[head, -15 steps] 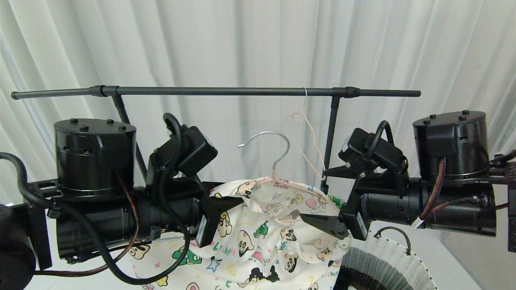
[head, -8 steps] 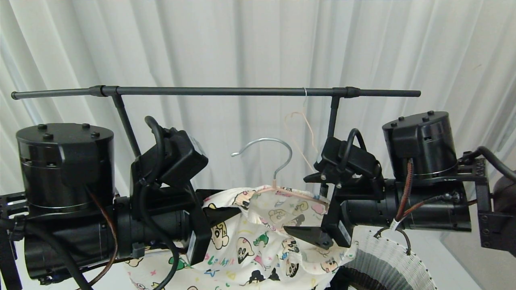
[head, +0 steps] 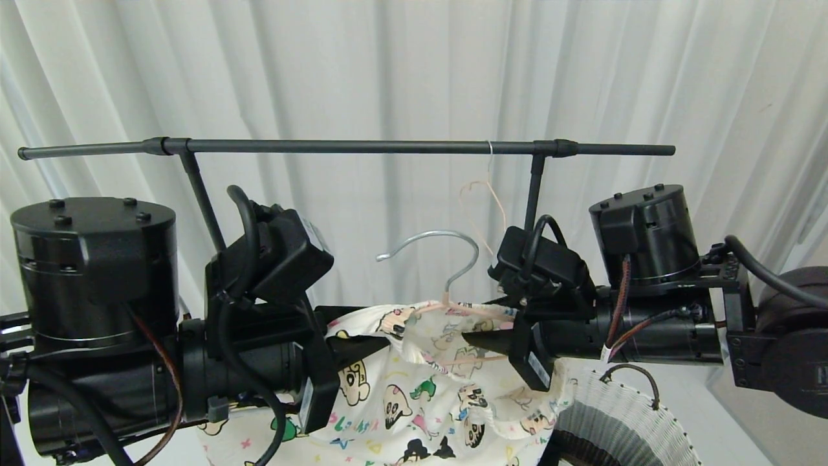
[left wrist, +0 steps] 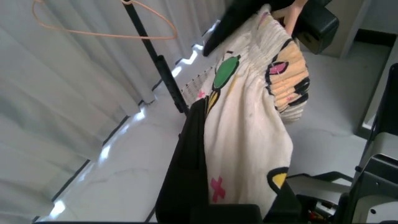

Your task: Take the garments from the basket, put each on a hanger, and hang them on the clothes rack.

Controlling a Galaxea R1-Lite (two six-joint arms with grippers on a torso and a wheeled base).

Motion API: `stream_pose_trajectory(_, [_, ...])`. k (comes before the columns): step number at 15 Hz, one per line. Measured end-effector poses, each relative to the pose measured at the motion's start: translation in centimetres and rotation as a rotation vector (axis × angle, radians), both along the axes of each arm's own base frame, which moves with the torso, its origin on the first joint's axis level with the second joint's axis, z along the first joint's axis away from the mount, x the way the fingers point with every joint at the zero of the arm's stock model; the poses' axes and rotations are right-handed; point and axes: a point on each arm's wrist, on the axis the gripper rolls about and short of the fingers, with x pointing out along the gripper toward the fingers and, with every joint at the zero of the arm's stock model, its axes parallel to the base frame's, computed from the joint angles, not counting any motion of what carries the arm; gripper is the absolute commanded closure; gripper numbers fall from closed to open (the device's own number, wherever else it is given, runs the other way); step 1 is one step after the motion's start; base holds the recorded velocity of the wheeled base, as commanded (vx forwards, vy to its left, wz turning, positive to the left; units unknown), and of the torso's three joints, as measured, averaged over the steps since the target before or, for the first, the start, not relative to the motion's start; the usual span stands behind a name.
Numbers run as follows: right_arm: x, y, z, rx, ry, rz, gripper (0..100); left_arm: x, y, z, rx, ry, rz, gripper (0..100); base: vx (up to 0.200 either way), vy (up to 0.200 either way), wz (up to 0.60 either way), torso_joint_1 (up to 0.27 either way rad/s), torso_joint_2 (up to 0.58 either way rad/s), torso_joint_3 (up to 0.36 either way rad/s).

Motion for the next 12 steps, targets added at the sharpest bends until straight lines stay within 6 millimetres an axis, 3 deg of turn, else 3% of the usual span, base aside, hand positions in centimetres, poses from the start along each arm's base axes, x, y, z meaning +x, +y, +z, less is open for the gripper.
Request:
stream_pose_trajectory(4, [0.2, 0.0, 0.3, 0.008, -0.05, 0.008, 100, 0.0, 0.0, 0.0, 0.002, -0.002, 0.006, 100, 0.0, 0.0, 0.0, 0.0, 0.0, 0.0])
stream_pose_trajectory(5, [0.3, 0.1, 0.6, 0.024, -0.098, 0.017, 100, 0.0, 0.0, 0.0, 0.003, -0.004, 0.009, 0, 0.0, 0.0, 0.0, 0.0, 0.0, 0.0])
stream_pose_trajectory(12, [1.9, -0.9, 2.1, 0.054, -0.388, 0.034, 100, 0.4, 0.7, -0.3, 0.016, 0.001, 0.066, 0, 0.0, 0.0, 0.0, 0.0, 0.0, 0.0])
